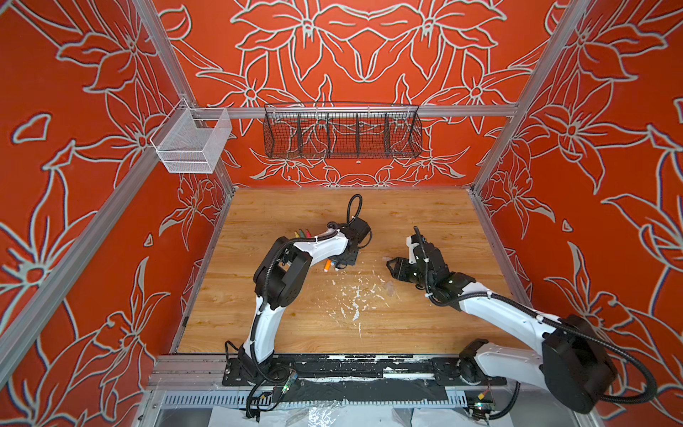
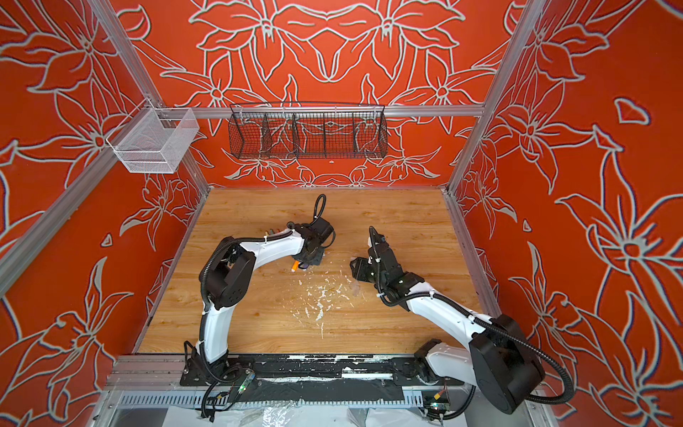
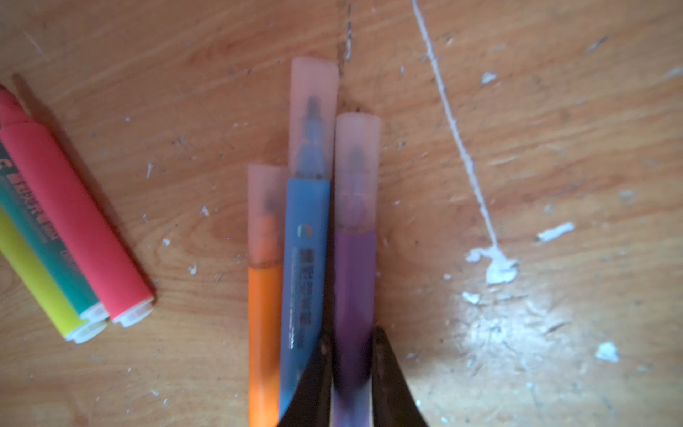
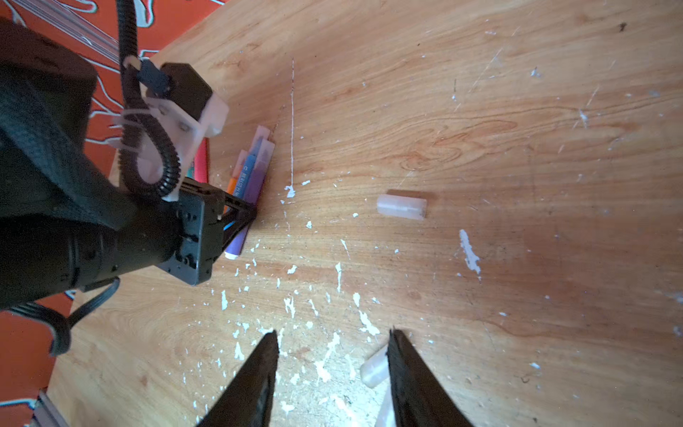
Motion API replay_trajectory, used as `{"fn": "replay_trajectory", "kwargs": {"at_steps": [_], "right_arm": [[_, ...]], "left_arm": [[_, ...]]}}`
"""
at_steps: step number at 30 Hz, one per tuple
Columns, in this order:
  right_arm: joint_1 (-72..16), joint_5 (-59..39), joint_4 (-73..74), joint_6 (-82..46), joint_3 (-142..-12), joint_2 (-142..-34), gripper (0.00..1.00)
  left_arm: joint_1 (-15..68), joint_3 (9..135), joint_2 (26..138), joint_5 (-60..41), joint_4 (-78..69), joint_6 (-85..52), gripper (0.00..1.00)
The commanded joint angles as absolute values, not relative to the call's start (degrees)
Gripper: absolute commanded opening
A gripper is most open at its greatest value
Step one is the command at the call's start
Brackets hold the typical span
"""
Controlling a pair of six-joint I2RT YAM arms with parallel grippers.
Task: Insert the pens into the pen caps
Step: 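Release the purple marker and lift the left gripper toward the pink marker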
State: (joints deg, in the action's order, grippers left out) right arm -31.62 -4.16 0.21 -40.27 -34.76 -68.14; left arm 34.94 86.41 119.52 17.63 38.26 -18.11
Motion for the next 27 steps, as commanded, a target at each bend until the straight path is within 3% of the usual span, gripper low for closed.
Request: {"fn": "replay_trajectory", "kwargs": {"at_steps": [1, 9, 13, 17, 25, 27], "right_arm": [[-31.3, -4.8, 0.0, -40.6, -35.7, -66.6, 0.52], [-31.3, -4.9, 0.0, -40.4, -34.9, -64.2, 0.54], [-31.3, -4.5, 0.0, -40.3, -34.8, -63.8, 0.54], [-31.3, -4.9, -0.1, -40.4, -34.9, -63.7, 0.54], [-31.3, -5.8, 0.4, -40.9, -34.8, -64.2, 0.54], [-31.3, -5.8, 0.5, -40.9, -34.8, -64.3, 0.54]], "left_arm": [[34.9, 84.1, 114.2, 19.8, 36.8, -19.5, 0.20], [34.9, 72.3, 101.0, 29.0, 27.1, -23.1, 0.25], [34.9, 71.1, 96.6, 38.1, 29.3, -31.9, 0.37], [34.9, 74.1, 93.6, 42.8, 35.5, -41.2, 0.39], [34.9, 68.3, 84.7, 48.5, 30.7, -36.5, 0.42], [33.8, 67.3, 84.2, 42.2, 28.6, -32.5, 0.51]]}}
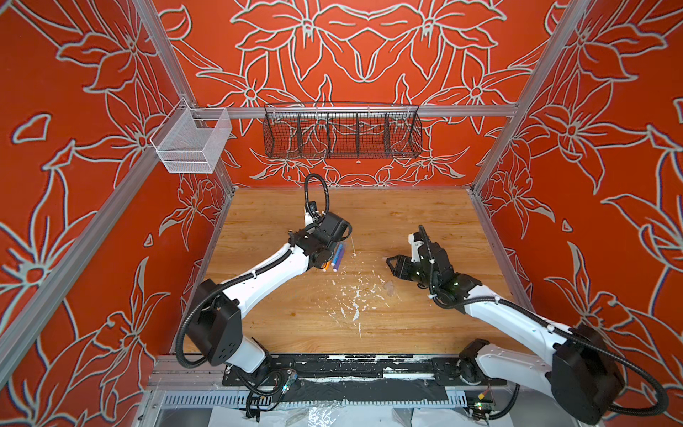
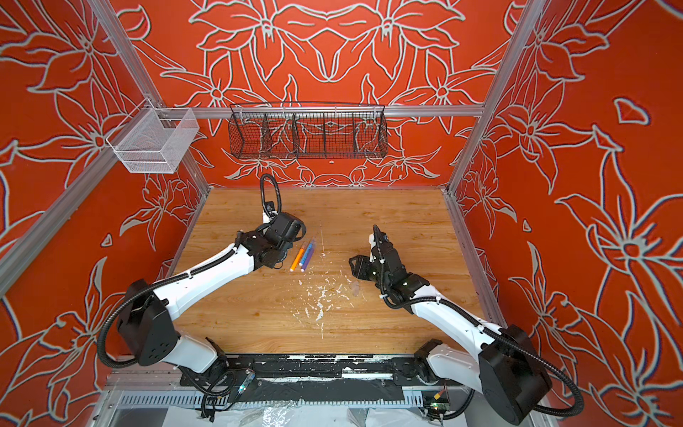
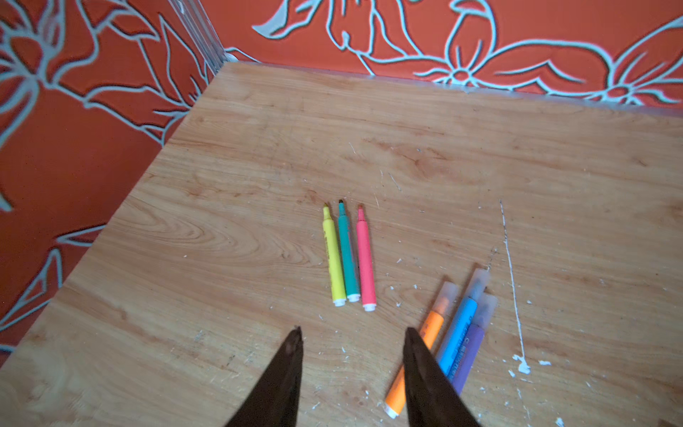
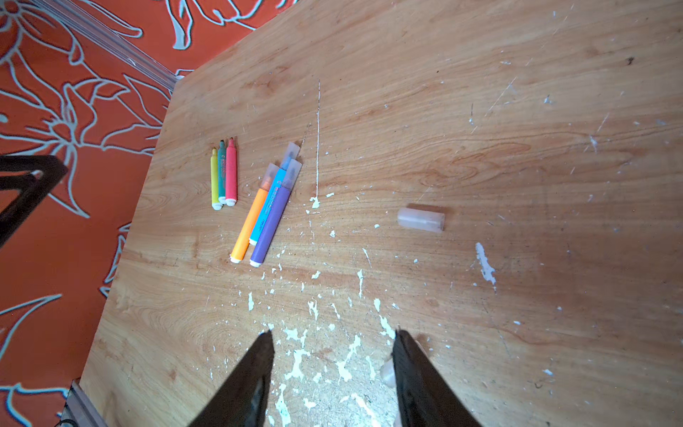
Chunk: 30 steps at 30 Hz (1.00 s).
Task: Insert the pens into the pen caps
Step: 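Release the purple marker and lift the left gripper toward the pink marker, then lower the left gripper onto the pink marker and close on it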
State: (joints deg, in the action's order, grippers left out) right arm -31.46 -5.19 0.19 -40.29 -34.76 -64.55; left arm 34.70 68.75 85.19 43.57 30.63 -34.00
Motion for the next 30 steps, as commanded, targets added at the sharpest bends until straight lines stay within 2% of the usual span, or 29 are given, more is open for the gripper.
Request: {"fn": "replay_trajectory", "kwargs": {"at_steps": [1, 4, 6, 10, 12, 14, 17, 24, 30], "right_arm": [[-31.3, -6.0, 0.4, -40.9, -34.9, -64.5, 0.54], [-31.4, -6.1, 0.4, -40.9, -34.8, -64.3, 0.54], [-31.3, -6.2, 0.4, -41.0, -34.8, -64.4, 0.54], [-31.3, -6.0, 0.1, -40.7, -35.1, -64.6, 0.54], [-31.3, -5.7, 0.0, -40.6, -35.2, -64.4, 0.54], [-31.3, -5.6, 0.0, -40.6, -35.1, -64.5, 0.54], [-31.3, -6.2, 0.0, -40.8, -35.2, -64.4, 0.54], [-31.3, -7.1, 0.2, -41.0, -35.2, -64.7, 0.54], [-31.3, -7.4, 0.3, -41.2, -35.4, -65.6, 0.54]], "left_arm": [[33.2, 67.2, 84.3, 38.5, 27.4, -30.5, 0.52], [32.5, 67.3, 86.1, 34.2, 25.6, -28.6, 0.61], [31.1, 69.6, 88.8, 31.7, 27.7, -29.2, 0.61], [26.3, 76.1, 96.5, 24.2, 34.6, -31.3, 0.54], [24.8, 78.3, 99.7, 21.5, 36.1, -31.1, 0.54], [24.6, 81.1, 102.8, 21.2, 37.9, -30.3, 0.53], [24.2, 84.7, 106.7, 21.3, 40.9, -30.4, 0.44], [21.7, 88.0, 111.6, 20.3, 41.0, -28.8, 0.36], [19.6, 89.0, 113.5, 18.6, 41.0, -28.4, 0.35]]}}
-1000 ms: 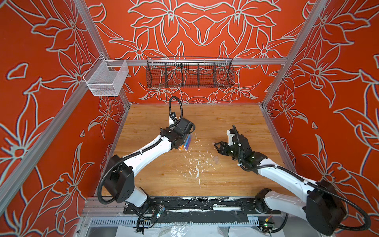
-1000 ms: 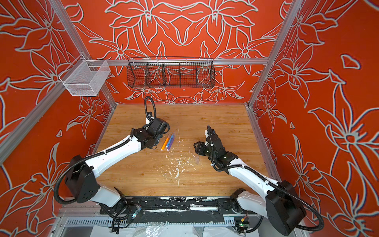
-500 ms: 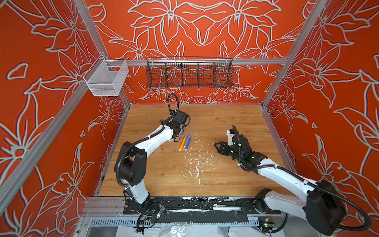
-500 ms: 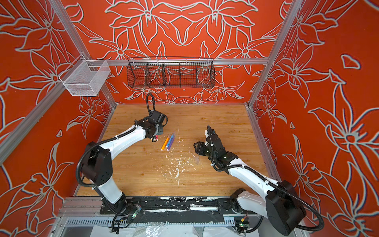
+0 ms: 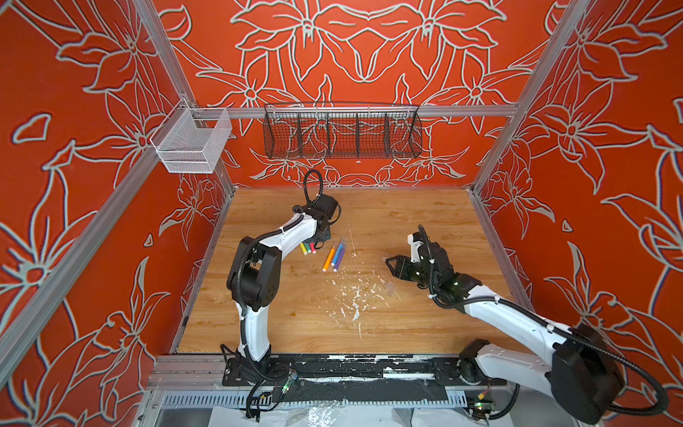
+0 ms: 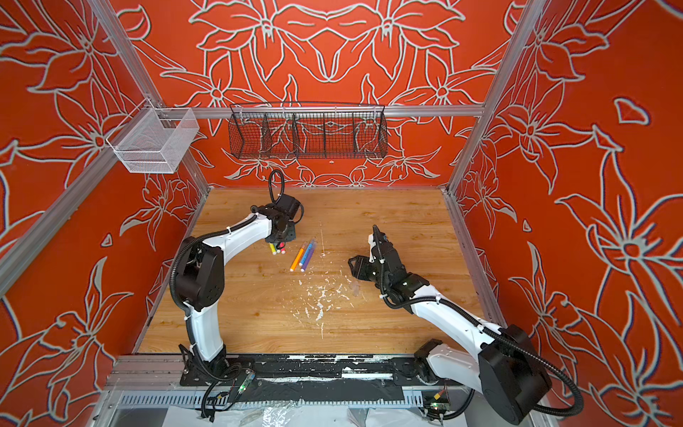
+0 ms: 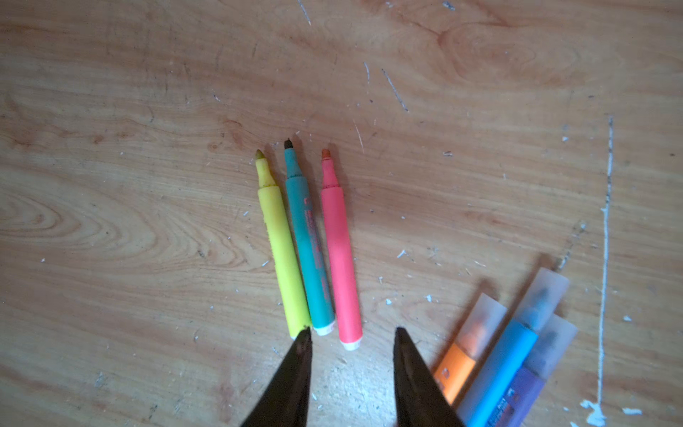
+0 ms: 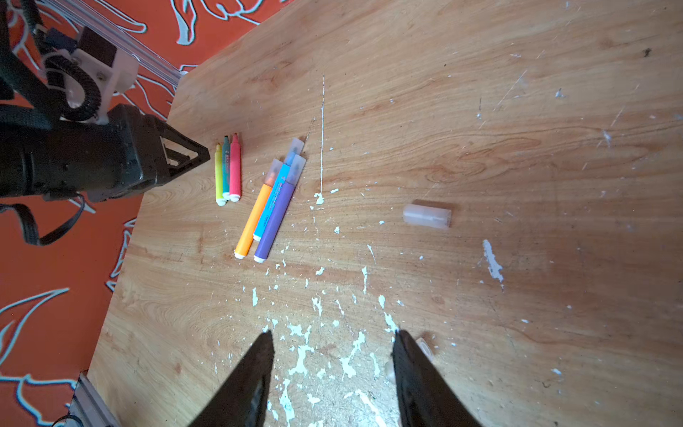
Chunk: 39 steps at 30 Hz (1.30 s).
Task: Insert the pens into the pen caps
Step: 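Lower the left gripper onto the pink marker and close on it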
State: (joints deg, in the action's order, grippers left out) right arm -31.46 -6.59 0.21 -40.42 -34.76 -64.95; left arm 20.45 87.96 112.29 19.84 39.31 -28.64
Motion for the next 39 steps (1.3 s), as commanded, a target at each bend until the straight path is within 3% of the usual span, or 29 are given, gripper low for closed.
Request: {"fn": "replay_trajectory", "kwargs": {"at_steps": [1, 39], "right_arm": [[-31.3, -7.6, 0.3, -41.2, -35.5, -65.8, 0.54], [-31.4, -7.6, -0.4, -41.2, -35.8, -65.6, 0.54]], "left_arm": [[19.4, 89.3, 113.9, 18.0, 40.9, -28.0, 0.35], [16.1, 102.0, 130.0, 12.7, 52.2, -29.3, 0.24]]}}
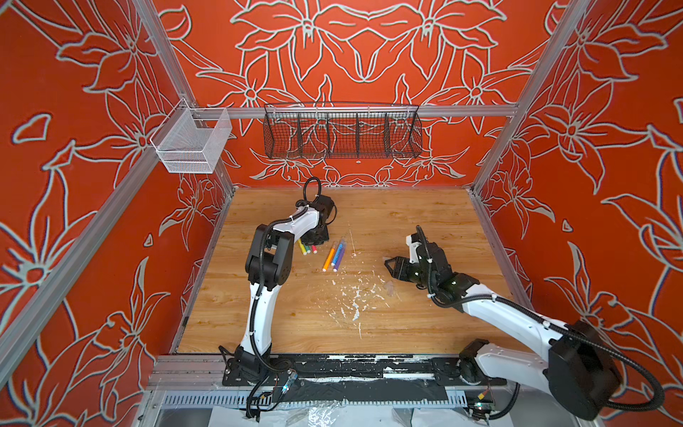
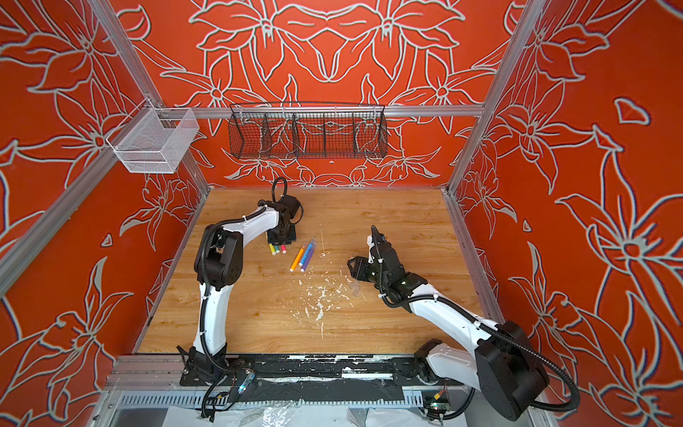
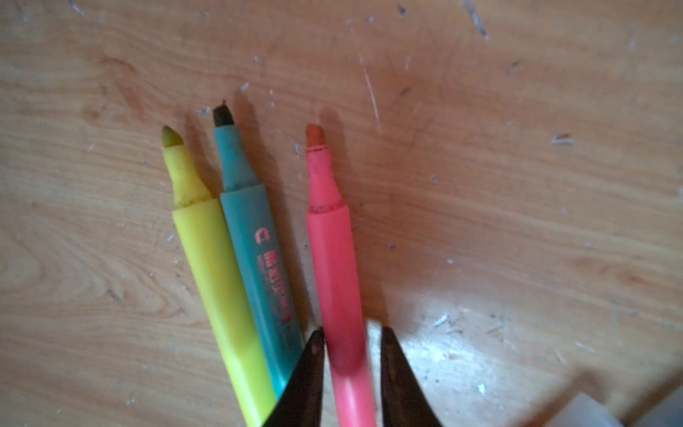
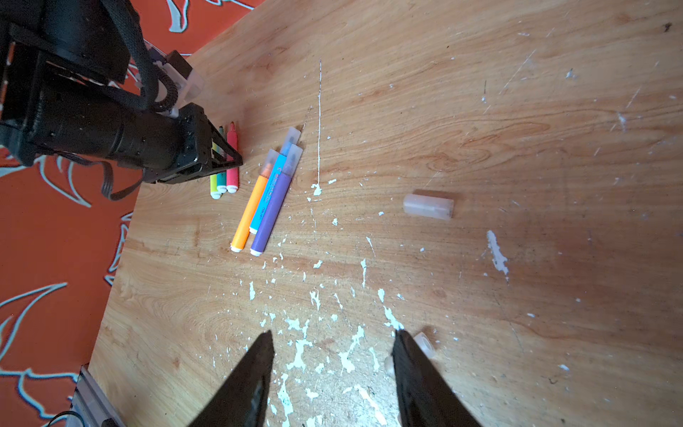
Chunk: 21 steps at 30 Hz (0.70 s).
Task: Insert the pens into the pen caps
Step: 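Lower the left gripper onto the pink marker and close on it, then lift the pink marker with the left gripper while the right gripper moves in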
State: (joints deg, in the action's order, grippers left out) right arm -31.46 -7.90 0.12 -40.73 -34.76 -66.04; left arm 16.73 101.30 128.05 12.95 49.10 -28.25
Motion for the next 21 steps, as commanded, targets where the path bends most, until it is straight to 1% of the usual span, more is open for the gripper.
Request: {"fn": "replay_trajectory", "kwargs": {"at_steps": [1, 5, 7, 11, 18, 21], "right_arm": [[-31.3, -7.5, -0.4, -41.1, -35.8, -65.7, 0.54], [-31.3, -7.7, -0.5, -41.1, -35.9, -65.5, 0.54], [-31.3, -7.8, -0.3, -41.4, -35.6, -65.4, 0.54], [-31.3, -7.6, -0.4, -41.8, -35.5, -65.1, 0.54], [-31.3, -4.7, 0.3, -41.7, -33.2, -60.0, 0.54], [-31.3, -3.9, 0.3, -41.8, -32.2, -57.4, 0.54]], "left_arm": [[16.0, 102.1, 130.1, 12.6, 52.3, -29.4, 0.23], [15.9, 102.5, 130.4, 12.7, 52.8, -29.6, 0.21], [15.9, 102.5, 130.4, 12.7, 52.9, -29.7, 0.17], [15.9, 102.6, 130.2, 11.1, 53.1, -29.5, 0.16], [15.9, 101.4, 127.5, 6.6, 51.7, -28.9, 0.04], [15.9, 98.9, 124.8, 6.6, 49.5, -28.6, 0.01]]}}
